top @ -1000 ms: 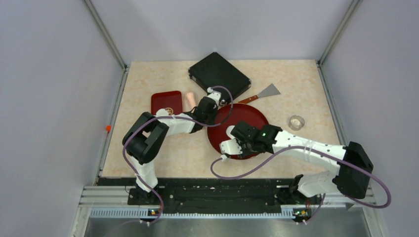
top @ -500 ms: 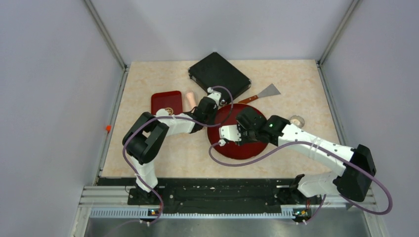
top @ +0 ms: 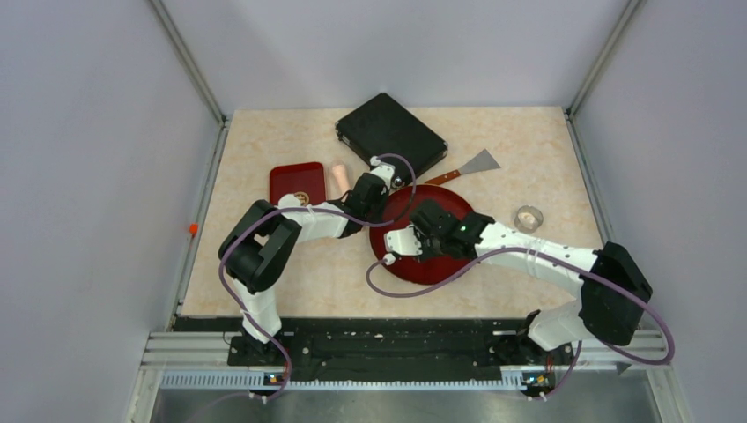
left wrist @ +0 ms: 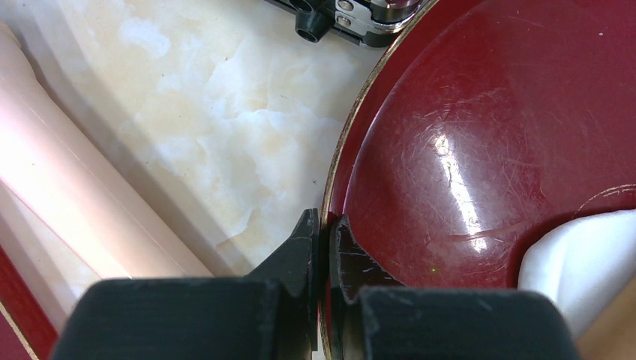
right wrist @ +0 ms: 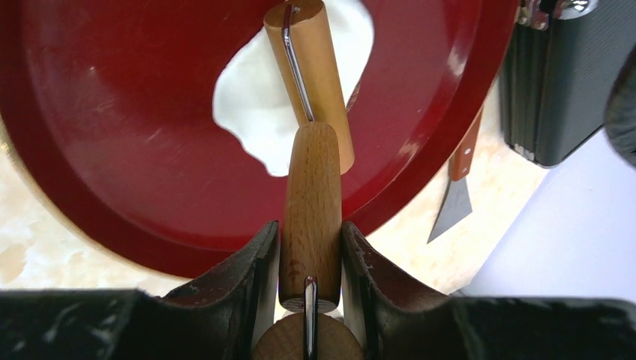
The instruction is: Roll out the dumpling wrappers from the dough
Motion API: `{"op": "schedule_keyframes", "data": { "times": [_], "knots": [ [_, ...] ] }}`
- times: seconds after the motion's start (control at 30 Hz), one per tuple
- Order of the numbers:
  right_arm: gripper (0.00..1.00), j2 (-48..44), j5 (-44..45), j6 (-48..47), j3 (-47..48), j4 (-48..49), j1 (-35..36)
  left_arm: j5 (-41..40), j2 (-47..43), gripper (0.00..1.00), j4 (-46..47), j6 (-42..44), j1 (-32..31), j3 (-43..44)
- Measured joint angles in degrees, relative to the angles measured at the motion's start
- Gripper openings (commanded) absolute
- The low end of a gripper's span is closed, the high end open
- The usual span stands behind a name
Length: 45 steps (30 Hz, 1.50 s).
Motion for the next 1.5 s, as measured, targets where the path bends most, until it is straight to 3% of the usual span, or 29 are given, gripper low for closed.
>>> {"op": "schedule_keyframes", "data": {
  "times": [0.23,0.87,1.5],
  "knots": [
    [0.00,2.8,1.9,-0.4,0.1,4.7,0.0,0.0,0.0,0.00,0.0,0.0,0.0,0.0],
    [0.00,1.9,3.3,-1.2,-1.8,3.6,2.6,-0.1,0.0,0.00,0.0,0.0,0.0,0.0],
    [0.00,-2.1,1.9,-0.2,-3.0,-3.4,5.3,-0.2,0.0,0.00,0.2,0.0,-0.1,-0.1]
  ]
}}
